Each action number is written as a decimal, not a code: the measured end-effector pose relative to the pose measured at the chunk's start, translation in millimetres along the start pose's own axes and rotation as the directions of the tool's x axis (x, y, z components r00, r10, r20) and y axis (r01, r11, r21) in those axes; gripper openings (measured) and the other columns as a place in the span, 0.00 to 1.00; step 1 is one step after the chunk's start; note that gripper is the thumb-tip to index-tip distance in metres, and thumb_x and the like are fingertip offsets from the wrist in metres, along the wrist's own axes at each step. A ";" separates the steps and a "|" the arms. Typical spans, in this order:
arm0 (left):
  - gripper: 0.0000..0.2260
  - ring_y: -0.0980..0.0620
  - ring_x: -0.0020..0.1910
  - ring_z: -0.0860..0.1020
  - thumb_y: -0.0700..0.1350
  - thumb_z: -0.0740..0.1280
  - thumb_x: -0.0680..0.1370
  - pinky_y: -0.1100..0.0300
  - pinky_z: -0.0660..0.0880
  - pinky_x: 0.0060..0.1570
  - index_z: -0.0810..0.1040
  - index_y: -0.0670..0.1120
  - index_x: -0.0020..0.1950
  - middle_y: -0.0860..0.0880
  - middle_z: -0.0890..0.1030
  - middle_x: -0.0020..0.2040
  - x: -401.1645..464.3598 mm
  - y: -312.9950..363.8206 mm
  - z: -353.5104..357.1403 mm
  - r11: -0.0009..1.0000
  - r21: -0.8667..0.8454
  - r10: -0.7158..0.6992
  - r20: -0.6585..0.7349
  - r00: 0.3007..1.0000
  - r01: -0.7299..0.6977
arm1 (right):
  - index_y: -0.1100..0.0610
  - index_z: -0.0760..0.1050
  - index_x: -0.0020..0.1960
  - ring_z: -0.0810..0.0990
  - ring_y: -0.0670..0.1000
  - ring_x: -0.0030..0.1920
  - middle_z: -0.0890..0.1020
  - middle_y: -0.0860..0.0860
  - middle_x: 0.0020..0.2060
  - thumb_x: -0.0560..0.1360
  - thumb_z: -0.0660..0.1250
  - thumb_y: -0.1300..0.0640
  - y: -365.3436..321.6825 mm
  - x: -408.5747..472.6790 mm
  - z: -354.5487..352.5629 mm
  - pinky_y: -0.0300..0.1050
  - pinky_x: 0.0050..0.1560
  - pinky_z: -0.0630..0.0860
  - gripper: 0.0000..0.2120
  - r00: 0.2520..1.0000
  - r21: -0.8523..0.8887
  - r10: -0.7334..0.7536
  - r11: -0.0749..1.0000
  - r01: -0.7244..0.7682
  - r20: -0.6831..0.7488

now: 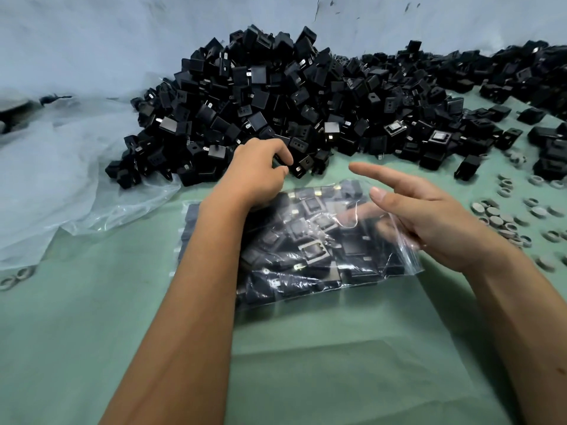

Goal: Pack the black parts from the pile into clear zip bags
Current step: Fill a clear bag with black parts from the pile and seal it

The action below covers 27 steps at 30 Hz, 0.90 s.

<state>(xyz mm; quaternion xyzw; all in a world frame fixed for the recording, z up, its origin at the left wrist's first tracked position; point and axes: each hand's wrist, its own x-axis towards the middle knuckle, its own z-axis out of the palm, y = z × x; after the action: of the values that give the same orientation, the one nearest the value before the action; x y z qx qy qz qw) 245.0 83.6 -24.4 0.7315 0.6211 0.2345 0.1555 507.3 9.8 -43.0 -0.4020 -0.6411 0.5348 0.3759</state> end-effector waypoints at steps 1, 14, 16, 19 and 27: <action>0.07 0.43 0.66 0.71 0.44 0.67 0.82 0.51 0.69 0.66 0.80 0.53 0.58 0.46 0.75 0.61 1.2 -1.1 0.3 1.000 -0.009 0.001 -0.019 1.000 -0.001 | 0.40 0.70 0.75 0.74 0.40 0.27 0.88 0.56 0.51 0.82 0.65 0.46 1.4 0.0 -0.7 0.27 0.27 0.68 0.22 1.000 -0.004 -0.004 1.000 0.004 0.016; 0.22 0.46 0.65 0.74 0.30 0.59 0.78 0.56 0.71 0.58 0.79 0.51 0.65 0.48 0.75 0.69 -6.2 -23.3 -14.5 0.988 0.007 -0.155 -0.004 0.988 0.155 | 0.52 0.84 0.47 0.79 0.43 0.30 0.80 0.40 0.31 0.81 0.68 0.54 -29.9 39.8 20.1 0.37 0.33 0.72 0.08 0.785 -0.656 -0.477 0.745 0.123 -0.394; 0.25 0.47 0.66 0.74 0.28 0.57 0.77 0.57 0.71 0.59 0.78 0.50 0.66 0.48 0.76 0.69 -8.0 -23.6 -16.9 0.985 -0.023 -0.168 -0.010 0.986 0.168 | 0.52 0.85 0.47 0.80 0.41 0.31 0.80 0.40 0.31 0.80 0.69 0.54 -45.0 61.9 40.3 0.37 0.34 0.75 0.07 0.880 -0.734 -0.416 0.668 0.123 -0.231; 0.25 0.47 0.67 0.74 0.28 0.57 0.76 0.54 0.73 0.64 0.79 0.48 0.65 0.47 0.77 0.68 -9.4 -22.9 -19.5 0.987 -0.036 -0.160 -0.027 0.987 0.159 | 0.50 0.85 0.48 0.79 0.44 0.35 0.79 0.41 0.32 0.78 0.70 0.54 -57.7 98.6 71.7 0.42 0.42 0.77 0.05 0.962 -0.841 -0.263 0.533 0.087 -0.067; 0.23 0.46 0.60 0.76 0.29 0.59 0.74 0.52 0.75 0.56 0.79 0.47 0.64 0.48 0.79 0.60 -5.5 -27.7 -19.8 0.979 -0.082 -0.194 -0.125 0.973 0.185 | 0.55 0.75 0.50 0.75 0.59 0.42 0.71 0.52 0.38 0.76 0.70 0.56 -55.1 157.0 119.1 0.48 0.42 0.71 0.05 0.998 -0.973 -0.053 0.229 -0.021 -0.034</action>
<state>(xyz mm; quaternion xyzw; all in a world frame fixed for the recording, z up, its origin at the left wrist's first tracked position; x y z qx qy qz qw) 210.6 81.9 -23.0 0.6458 0.6885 0.2882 0.1611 330.5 102.5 2.3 -0.5575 -0.8272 0.0053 0.0693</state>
